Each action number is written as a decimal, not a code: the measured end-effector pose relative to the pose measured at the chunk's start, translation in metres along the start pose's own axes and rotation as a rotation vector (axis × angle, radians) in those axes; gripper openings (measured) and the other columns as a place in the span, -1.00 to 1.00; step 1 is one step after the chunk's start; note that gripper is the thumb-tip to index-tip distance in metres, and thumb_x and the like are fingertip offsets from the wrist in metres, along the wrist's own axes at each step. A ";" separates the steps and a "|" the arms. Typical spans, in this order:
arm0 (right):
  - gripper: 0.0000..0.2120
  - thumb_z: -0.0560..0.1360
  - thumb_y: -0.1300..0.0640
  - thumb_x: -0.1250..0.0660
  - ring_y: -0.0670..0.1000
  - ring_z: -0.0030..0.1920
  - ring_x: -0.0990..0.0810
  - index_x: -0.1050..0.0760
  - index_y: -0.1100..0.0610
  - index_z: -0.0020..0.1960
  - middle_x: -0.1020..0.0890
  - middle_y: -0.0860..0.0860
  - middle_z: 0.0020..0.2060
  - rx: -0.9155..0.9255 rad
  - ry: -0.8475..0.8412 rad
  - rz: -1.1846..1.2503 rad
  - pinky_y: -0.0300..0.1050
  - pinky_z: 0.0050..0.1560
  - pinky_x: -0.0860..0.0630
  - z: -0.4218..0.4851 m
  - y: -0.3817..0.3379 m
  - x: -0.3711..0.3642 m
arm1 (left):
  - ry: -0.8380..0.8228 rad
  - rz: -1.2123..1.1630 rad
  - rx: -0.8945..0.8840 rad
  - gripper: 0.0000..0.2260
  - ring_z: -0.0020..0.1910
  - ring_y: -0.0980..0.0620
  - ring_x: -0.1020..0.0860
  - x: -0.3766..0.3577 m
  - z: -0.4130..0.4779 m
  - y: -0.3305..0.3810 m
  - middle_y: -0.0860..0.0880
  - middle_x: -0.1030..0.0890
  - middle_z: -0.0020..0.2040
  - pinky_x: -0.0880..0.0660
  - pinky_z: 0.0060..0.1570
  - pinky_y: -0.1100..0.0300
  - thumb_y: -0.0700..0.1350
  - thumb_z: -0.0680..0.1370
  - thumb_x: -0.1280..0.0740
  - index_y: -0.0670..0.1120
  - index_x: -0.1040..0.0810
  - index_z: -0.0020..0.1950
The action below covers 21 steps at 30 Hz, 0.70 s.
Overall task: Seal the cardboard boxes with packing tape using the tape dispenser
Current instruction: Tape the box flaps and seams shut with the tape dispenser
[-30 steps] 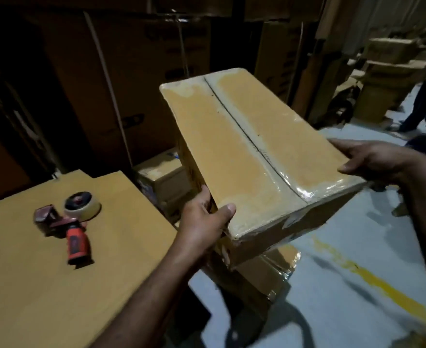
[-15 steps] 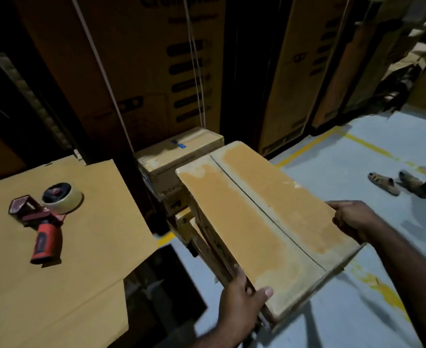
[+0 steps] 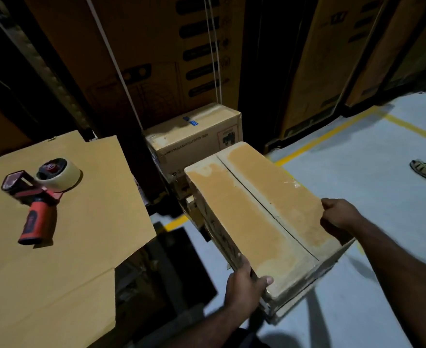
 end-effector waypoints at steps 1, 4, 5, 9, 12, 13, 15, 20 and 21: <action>-0.84 0.46 0.33 -0.26 0.23 0.03 -0.58 -0.52 0.23 0.02 -0.61 0.24 0.04 -0.005 -0.011 -0.051 -0.05 -0.06 -0.49 0.003 0.000 -0.003 | -0.028 0.032 0.000 -0.14 -0.30 0.39 -0.57 -0.001 0.005 0.003 0.11 -0.62 -0.30 -0.41 -0.36 0.43 0.06 0.61 -0.40 -0.16 0.11 0.67; -0.90 0.49 0.24 -0.30 0.22 0.03 -0.56 -0.38 0.17 -0.06 -0.57 0.23 0.02 -0.008 -0.041 -0.157 -0.01 -0.03 -0.50 0.009 -0.003 -0.012 | -0.133 0.167 0.027 -0.15 0.11 0.00 -0.60 -0.008 0.021 0.007 -0.13 -0.62 0.15 -0.44 -0.14 0.17 0.11 0.57 -0.42 -0.18 0.01 0.64; -0.83 0.51 0.19 -0.31 0.22 0.12 -0.55 -0.42 0.16 0.09 -0.56 0.23 0.14 0.009 -0.061 -0.190 0.02 0.08 -0.51 0.010 -0.007 -0.018 | -0.160 0.240 0.028 -0.24 0.13 -0.11 -0.57 -0.009 0.026 0.006 -0.17 -0.58 0.20 -0.44 -0.11 0.11 0.11 0.55 -0.44 -0.19 -0.15 0.57; -0.52 0.57 0.09 -0.32 0.21 0.35 -0.46 -0.34 0.13 0.46 -0.43 0.19 0.41 0.084 -0.199 -0.252 -0.04 0.25 -0.44 -0.006 -0.037 -0.056 | -0.172 0.421 -0.043 -0.67 0.10 -0.17 -0.56 -0.003 0.036 0.019 -0.14 -0.60 0.12 -0.56 0.00 -0.01 0.08 0.51 -0.42 -0.09 -0.46 0.13; -0.71 0.56 -0.05 -0.30 0.22 0.21 -0.52 -0.40 0.09 0.17 -0.47 0.22 0.24 0.084 -0.303 -0.308 -0.09 0.12 -0.45 -0.025 -0.045 -0.094 | -0.176 0.406 -0.080 -0.66 0.18 -0.20 -0.55 0.011 0.040 0.037 -0.19 -0.60 0.17 -0.52 0.09 0.03 0.05 0.57 -0.40 -0.17 -0.51 0.19; -0.70 0.55 -0.08 -0.29 0.23 0.18 -0.52 -0.39 0.09 0.15 -0.46 0.21 0.21 0.081 -0.308 -0.321 -0.01 0.16 -0.47 -0.026 -0.044 -0.103 | -0.176 0.388 -0.079 -0.61 0.24 -0.21 -0.53 0.017 0.041 0.040 -0.21 -0.58 0.24 -0.51 0.17 0.03 0.04 0.59 -0.40 -0.20 -0.50 0.27; -0.65 0.57 -0.08 -0.26 0.23 0.18 -0.51 -0.39 0.14 0.21 -0.46 0.20 0.21 0.096 -0.289 -0.312 0.10 0.21 -0.50 -0.032 -0.053 -0.106 | -0.140 0.328 -0.062 -0.46 0.37 -0.19 -0.48 0.037 0.039 0.048 -0.20 -0.51 0.40 -0.43 0.28 0.04 0.04 0.62 -0.38 -0.19 -0.37 0.50; -0.47 0.64 -0.05 -0.25 0.22 0.39 -0.43 -0.31 0.20 0.50 -0.40 0.19 0.44 0.190 -0.243 -0.136 -0.01 0.31 -0.41 -0.058 -0.127 -0.080 | 0.039 0.217 -0.051 -0.34 0.42 -0.16 -0.46 0.094 0.032 0.060 -0.12 -0.44 0.51 -0.46 0.34 -0.04 0.15 0.62 -0.33 -0.06 -0.21 0.63; -0.46 0.64 -0.07 -0.25 0.20 0.42 -0.41 -0.30 0.19 0.52 -0.39 0.17 0.47 0.218 -0.241 -0.100 -0.01 0.34 -0.40 -0.061 -0.144 -0.075 | 0.071 0.205 -0.049 -0.35 0.44 -0.16 -0.43 0.106 0.029 0.062 -0.11 -0.41 0.53 -0.46 0.34 -0.05 0.16 0.62 -0.32 -0.05 -0.21 0.63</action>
Point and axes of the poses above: each hand's wrist, its own z-axis towards the middle knuckle, its own x-axis out of the back of the hand, y = z × x, the point moved 7 cm from there along z, towards the middle knuckle
